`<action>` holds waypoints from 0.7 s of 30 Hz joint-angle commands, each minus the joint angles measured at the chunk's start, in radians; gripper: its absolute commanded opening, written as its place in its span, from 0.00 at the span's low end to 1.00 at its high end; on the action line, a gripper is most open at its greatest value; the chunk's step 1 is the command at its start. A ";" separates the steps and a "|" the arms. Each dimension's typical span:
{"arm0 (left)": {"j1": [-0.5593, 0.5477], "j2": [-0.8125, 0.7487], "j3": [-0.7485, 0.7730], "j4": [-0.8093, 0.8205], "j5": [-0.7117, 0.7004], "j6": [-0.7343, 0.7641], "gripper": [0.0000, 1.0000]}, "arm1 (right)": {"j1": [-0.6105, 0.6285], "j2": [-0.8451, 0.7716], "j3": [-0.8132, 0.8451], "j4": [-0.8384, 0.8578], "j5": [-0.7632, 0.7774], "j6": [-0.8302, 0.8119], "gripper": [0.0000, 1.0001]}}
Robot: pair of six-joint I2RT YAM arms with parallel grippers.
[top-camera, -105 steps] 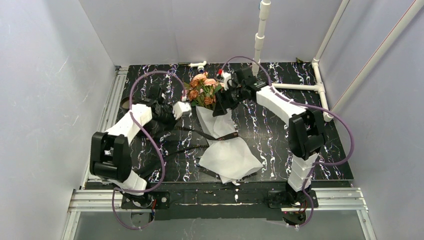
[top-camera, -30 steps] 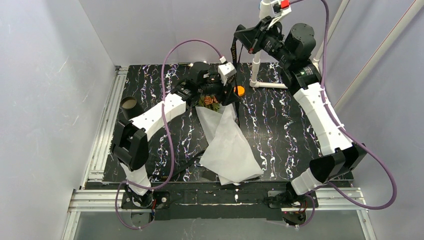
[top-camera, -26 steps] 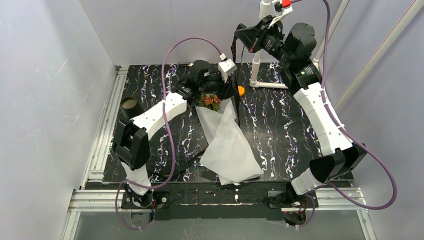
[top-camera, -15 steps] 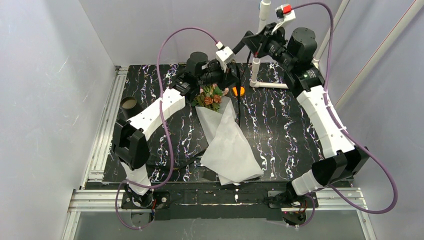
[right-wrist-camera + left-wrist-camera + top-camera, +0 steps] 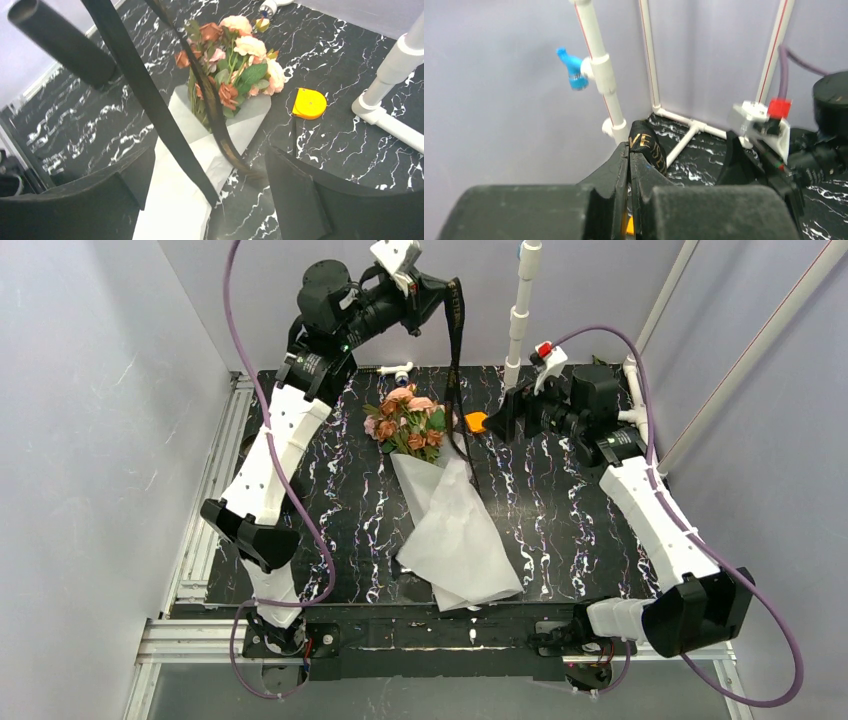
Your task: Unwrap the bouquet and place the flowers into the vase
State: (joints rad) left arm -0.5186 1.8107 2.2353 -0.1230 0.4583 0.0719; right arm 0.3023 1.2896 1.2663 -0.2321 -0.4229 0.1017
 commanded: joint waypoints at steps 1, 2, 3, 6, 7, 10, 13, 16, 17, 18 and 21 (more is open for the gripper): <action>-0.001 0.050 0.144 -0.105 0.053 0.040 0.00 | 0.001 -0.083 -0.032 0.004 -0.082 -0.177 0.92; -0.001 0.052 0.159 -0.106 0.061 0.038 0.00 | 0.001 -0.083 -0.034 0.002 -0.085 -0.199 0.93; -0.002 0.052 0.167 -0.100 0.063 0.030 0.00 | 0.001 -0.078 -0.032 0.003 -0.094 -0.218 0.95; -0.001 0.047 0.175 -0.075 0.080 0.007 0.00 | 0.003 -0.052 -0.018 0.037 -0.137 -0.243 0.98; -0.001 0.043 0.175 -0.068 0.083 0.001 0.00 | 0.004 -0.044 -0.016 0.073 -0.152 -0.244 0.98; -0.001 0.035 0.176 -0.047 0.097 -0.026 0.00 | 0.018 -0.006 -0.006 0.162 -0.189 -0.245 0.98; -0.001 0.028 0.175 -0.024 0.112 -0.057 0.00 | 0.043 0.035 0.011 0.221 -0.234 -0.257 0.99; -0.001 0.020 0.170 0.005 0.148 -0.102 0.00 | 0.073 0.076 0.022 0.301 -0.256 -0.275 0.98; -0.001 0.017 0.168 0.012 0.165 -0.114 0.00 | 0.082 0.092 0.028 0.318 -0.254 -0.278 0.98; -0.001 0.014 0.167 0.019 0.173 -0.124 0.00 | 0.091 0.108 0.036 0.335 -0.246 -0.280 0.98; -0.001 0.009 0.168 0.028 0.175 -0.152 0.00 | 0.107 0.165 0.077 0.363 -0.211 -0.280 0.98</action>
State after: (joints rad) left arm -0.5190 1.8648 2.3856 -0.1493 0.5907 -0.0177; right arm 0.3882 1.4082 1.2533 -0.0055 -0.6365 -0.1547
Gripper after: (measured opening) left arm 0.009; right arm 0.983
